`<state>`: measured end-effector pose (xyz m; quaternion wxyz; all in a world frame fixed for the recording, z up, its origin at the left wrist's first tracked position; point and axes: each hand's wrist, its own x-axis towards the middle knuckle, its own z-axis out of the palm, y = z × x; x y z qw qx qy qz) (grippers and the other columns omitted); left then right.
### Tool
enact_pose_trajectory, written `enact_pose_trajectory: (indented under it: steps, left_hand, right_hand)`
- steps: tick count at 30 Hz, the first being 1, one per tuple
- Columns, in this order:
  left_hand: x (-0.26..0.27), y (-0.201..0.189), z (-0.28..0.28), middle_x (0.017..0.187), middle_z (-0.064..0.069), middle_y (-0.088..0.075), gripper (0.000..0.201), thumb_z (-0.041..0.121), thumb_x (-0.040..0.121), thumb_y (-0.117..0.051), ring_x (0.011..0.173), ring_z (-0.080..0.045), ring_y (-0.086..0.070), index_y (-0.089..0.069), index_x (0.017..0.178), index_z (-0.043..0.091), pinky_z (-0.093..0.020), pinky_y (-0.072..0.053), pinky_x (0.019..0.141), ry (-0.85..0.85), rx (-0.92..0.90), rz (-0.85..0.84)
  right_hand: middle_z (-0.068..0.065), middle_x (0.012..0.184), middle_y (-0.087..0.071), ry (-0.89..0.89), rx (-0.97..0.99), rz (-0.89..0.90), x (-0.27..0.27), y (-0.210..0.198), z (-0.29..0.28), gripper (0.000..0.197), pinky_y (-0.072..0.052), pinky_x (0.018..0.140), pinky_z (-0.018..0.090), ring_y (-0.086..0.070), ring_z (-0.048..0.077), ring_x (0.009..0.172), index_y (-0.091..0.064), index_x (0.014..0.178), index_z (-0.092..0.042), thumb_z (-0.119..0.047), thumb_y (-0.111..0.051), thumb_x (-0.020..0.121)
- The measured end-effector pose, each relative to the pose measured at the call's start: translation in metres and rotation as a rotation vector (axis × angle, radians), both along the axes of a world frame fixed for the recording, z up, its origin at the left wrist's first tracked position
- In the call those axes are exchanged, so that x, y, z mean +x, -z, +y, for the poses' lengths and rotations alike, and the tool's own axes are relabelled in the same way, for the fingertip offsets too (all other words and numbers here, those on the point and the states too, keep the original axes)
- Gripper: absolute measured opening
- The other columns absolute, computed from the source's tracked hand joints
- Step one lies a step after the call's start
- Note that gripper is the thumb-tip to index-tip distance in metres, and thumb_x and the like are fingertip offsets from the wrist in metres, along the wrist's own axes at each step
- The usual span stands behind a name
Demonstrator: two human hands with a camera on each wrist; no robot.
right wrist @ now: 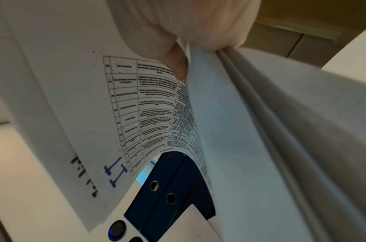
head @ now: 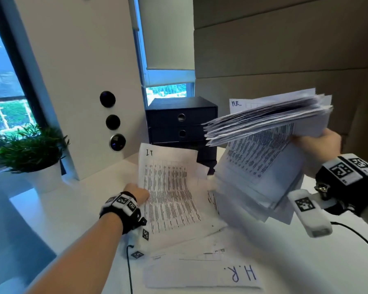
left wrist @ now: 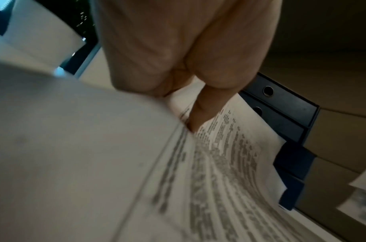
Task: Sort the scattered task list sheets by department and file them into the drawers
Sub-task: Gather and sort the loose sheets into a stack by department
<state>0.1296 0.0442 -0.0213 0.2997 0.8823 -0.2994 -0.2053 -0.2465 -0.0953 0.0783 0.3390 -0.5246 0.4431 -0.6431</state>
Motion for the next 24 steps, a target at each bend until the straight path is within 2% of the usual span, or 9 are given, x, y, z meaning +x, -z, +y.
enact_pose_trajectory:
  steps: [2,5,8,11,14,16,17,20,24]
  left_hand:
    - [-0.008,-0.002,-0.002,0.082,-0.009,-0.060,0.014,0.013,0.082,-0.061,0.076,-0.026,-0.059,-0.057,0.086,0.001,-0.030,-0.049,0.070,0.001,0.080,-0.038]
    - [-0.016,-0.009,-0.010,0.065,-0.001,-0.044,0.031,0.019,0.087,-0.060,0.073,-0.023,-0.052,-0.040,0.063,0.012,-0.026,-0.044,0.067,0.027,0.143,-0.121]
    - [-0.027,-0.014,-0.015,0.073,-0.002,-0.050,0.031,0.030,0.084,-0.068,0.065,-0.017,-0.051,-0.048,0.073,0.009,-0.026,-0.044,0.064,0.065,0.222,-0.134]
    - [-0.032,-0.009,-0.014,0.088,-0.003,-0.061,0.043,0.036,0.074,-0.077,0.078,-0.020,-0.058,-0.062,0.101,0.005,-0.027,-0.050,0.072,0.119,0.300,-0.153]
    - [-0.036,-0.006,-0.012,0.087,-0.003,-0.067,0.045,0.035,0.067,-0.080,0.081,-0.020,-0.064,-0.067,0.101,0.009,-0.028,-0.054,0.075,0.139,0.260,-0.133]
    - [-0.038,-0.005,-0.010,0.094,-0.005,-0.067,0.044,0.028,0.067,-0.081,0.086,-0.023,-0.064,-0.064,0.103,0.009,-0.028,-0.053,0.078,0.128,0.180,-0.074]
    - [-0.038,-0.005,-0.010,0.098,-0.006,-0.066,0.046,0.023,0.068,-0.083,0.090,-0.024,-0.063,-0.061,0.105,0.008,-0.029,-0.051,0.081,0.116,0.093,-0.008]
    - [-0.037,-0.008,-0.009,0.108,-0.008,-0.065,0.053,0.005,0.070,-0.081,0.099,-0.025,-0.063,-0.056,0.117,0.008,-0.032,-0.048,0.089,0.126,-0.216,0.111]
    - [-0.033,-0.021,-0.006,0.098,-0.009,-0.071,0.029,-0.007,0.079,-0.068,0.096,-0.026,-0.067,-0.067,0.099,0.014,-0.048,-0.049,0.096,0.206,-0.539,0.194]
  right_hand:
    - [0.008,0.086,-0.067,-0.043,-0.022,-0.012,0.003,0.002,0.002,0.021,-0.048,0.073,0.034,-0.056,0.015,0.084,-0.069,0.088,-0.012,-0.014,-0.072,0.067]
    - [0.008,0.083,-0.067,-0.101,-0.026,0.003,0.006,0.005,0.002,0.015,-0.053,0.082,0.043,-0.059,0.019,0.086,-0.066,0.076,-0.012,-0.016,-0.071,0.063]
    - [0.006,0.082,-0.067,-0.135,0.006,0.015,0.006,0.013,0.001,0.010,-0.051,0.081,0.040,-0.058,0.019,0.084,-0.065,0.073,-0.014,-0.013,-0.073,0.066]
    - [0.010,0.087,-0.070,-0.167,0.050,0.017,0.004,0.022,0.001,0.007,-0.049,0.078,0.037,-0.057,0.017,0.083,-0.065,0.076,-0.011,-0.008,-0.071,0.077]
    - [0.008,0.087,-0.070,-0.240,0.159,0.007,0.001,0.030,-0.008,0.014,-0.051,0.088,0.041,-0.063,0.021,0.091,-0.067,0.084,-0.011,-0.008,-0.075,0.074]
    - [0.011,0.092,-0.072,-0.322,0.229,-0.028,0.003,0.034,-0.012,0.024,-0.053,0.086,0.054,-0.068,0.026,0.091,-0.069,0.092,-0.011,-0.008,-0.078,0.070]
    - [0.013,0.091,-0.071,-0.355,0.260,-0.077,0.007,0.033,-0.007,0.022,-0.055,0.080,0.053,-0.070,0.026,0.083,-0.069,0.094,-0.009,-0.002,-0.074,0.074]
    - [0.014,0.091,-0.070,-0.507,0.330,-0.092,0.015,0.034,0.005,0.024,-0.058,0.069,0.037,-0.067,0.025,0.070,-0.066,0.101,0.000,0.011,-0.062,0.080]
    - [0.012,0.080,-0.072,-0.658,0.381,-0.009,0.029,0.041,0.017,0.015,-0.058,0.067,0.034,-0.068,0.022,0.064,-0.066,0.093,-0.001,0.006,-0.063,0.080]
